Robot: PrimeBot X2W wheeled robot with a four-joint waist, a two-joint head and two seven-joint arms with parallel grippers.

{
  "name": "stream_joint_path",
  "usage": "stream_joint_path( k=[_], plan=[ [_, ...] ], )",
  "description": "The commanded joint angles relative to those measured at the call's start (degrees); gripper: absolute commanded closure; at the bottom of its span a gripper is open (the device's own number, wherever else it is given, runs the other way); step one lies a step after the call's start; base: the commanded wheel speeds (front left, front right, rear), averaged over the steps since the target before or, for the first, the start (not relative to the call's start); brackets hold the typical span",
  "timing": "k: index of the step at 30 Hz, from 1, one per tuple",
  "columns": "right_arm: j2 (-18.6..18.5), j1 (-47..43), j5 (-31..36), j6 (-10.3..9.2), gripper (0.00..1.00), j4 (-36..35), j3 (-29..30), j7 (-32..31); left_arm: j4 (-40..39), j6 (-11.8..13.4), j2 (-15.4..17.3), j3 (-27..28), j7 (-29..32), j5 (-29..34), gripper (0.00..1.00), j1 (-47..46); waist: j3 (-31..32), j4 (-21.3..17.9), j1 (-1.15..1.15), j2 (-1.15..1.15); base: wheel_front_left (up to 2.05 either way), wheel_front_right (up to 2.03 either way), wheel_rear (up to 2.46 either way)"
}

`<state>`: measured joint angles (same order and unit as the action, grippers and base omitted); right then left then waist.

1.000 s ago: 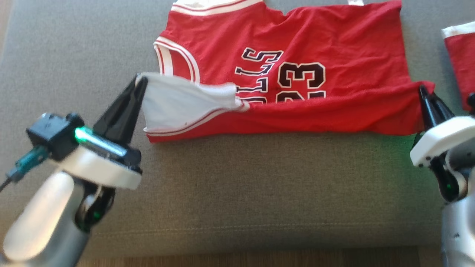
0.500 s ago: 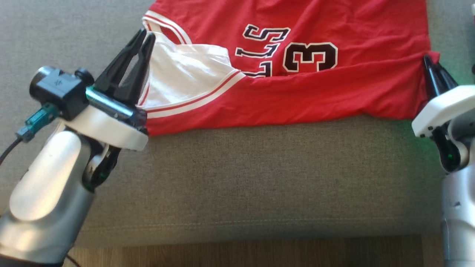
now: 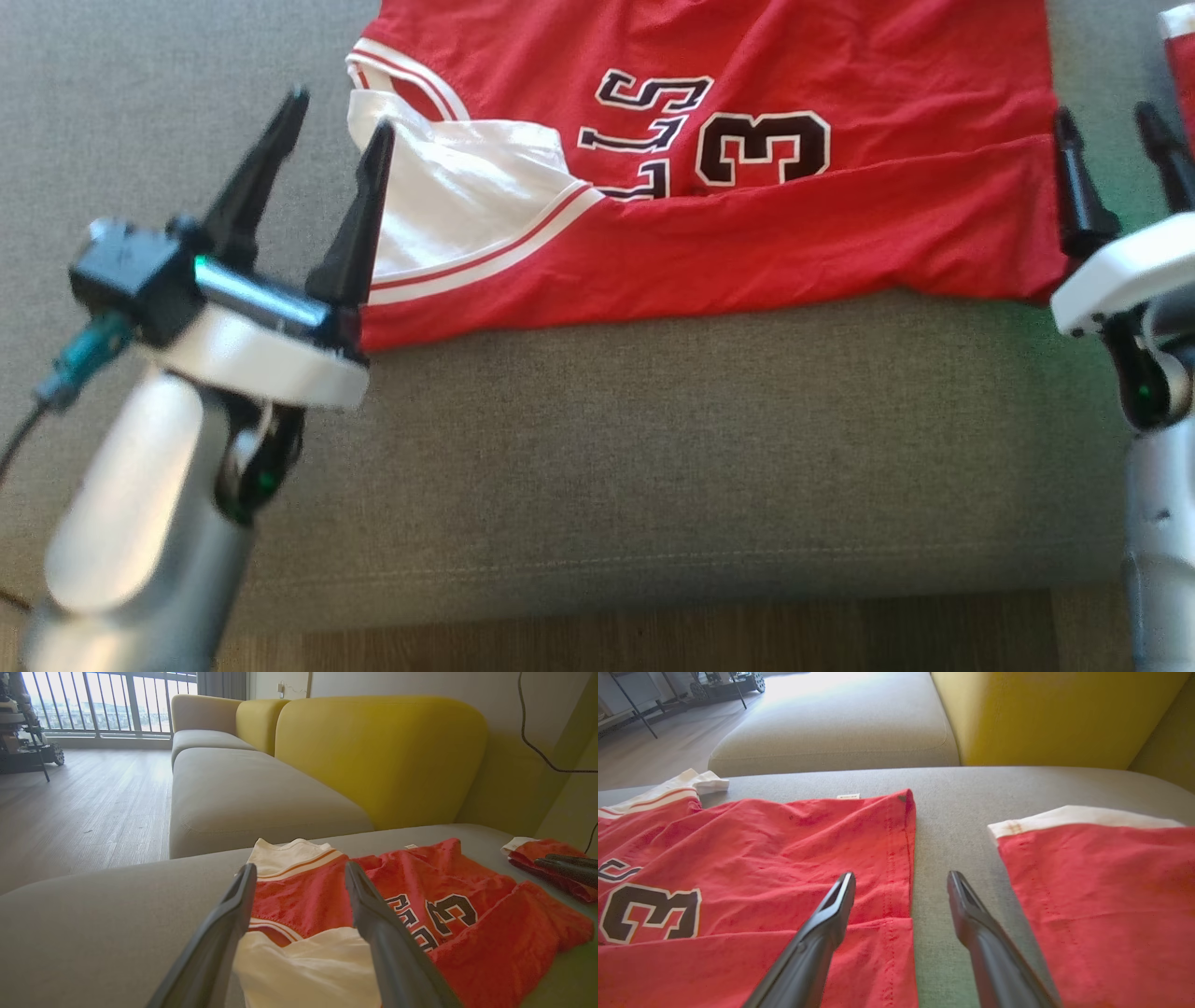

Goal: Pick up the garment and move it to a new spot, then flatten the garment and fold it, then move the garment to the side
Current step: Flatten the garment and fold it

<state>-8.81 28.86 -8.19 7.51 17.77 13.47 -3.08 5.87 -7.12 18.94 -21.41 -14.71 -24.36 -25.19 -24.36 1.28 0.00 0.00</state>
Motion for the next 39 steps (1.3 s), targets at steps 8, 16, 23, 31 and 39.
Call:
stream_joint_path(
  k=[8,16,23,31,39],
  plan=[
    [2.2,-8.0,-2.2,-0.02,0.00,-8.9,-1.5,1.2,0.6,2.4,-4.7,7.5,-0.3,-2.2,0.00,10.7,2.8,-0.8,0.00,0.00,0.00,0.00,0.00],
    [4.5,-10.6,-3.2,-0.02,0.00,-11.1,-2.6,1.9,1.7,5.5,-7.5,8.7,1.8,-5.6,0.00,17.3,3.2,-2.1,0.00,0.00,0.00,0.00,0.00],
    [5.1,-11.3,-3.5,-0.02,0.00,-11.2,-2.3,2.2,2.2,6.2,-6.9,7.4,5.7,-5.7,0.00,18.1,3.0,-2.4,0.00,0.00,0.00,0.00,0.00],
    [5.5,-11.6,-3.3,-0.02,0.00,-11.1,-2.5,1.4,6.5,9.3,-6.7,6.2,7.2,-2.7,0.00,15.5,3.6,-2.2,0.00,0.00,0.00,0.00,0.00],
    [5.7,-12.0,-3.5,-0.02,0.00,-11.0,-2.3,-0.3,10.1,7.8,-8.1,5.1,7.0,-3.8,0.28,12.6,3.6,-1.5,0.00,0.00,0.00,0.00,0.00]
  ],
)
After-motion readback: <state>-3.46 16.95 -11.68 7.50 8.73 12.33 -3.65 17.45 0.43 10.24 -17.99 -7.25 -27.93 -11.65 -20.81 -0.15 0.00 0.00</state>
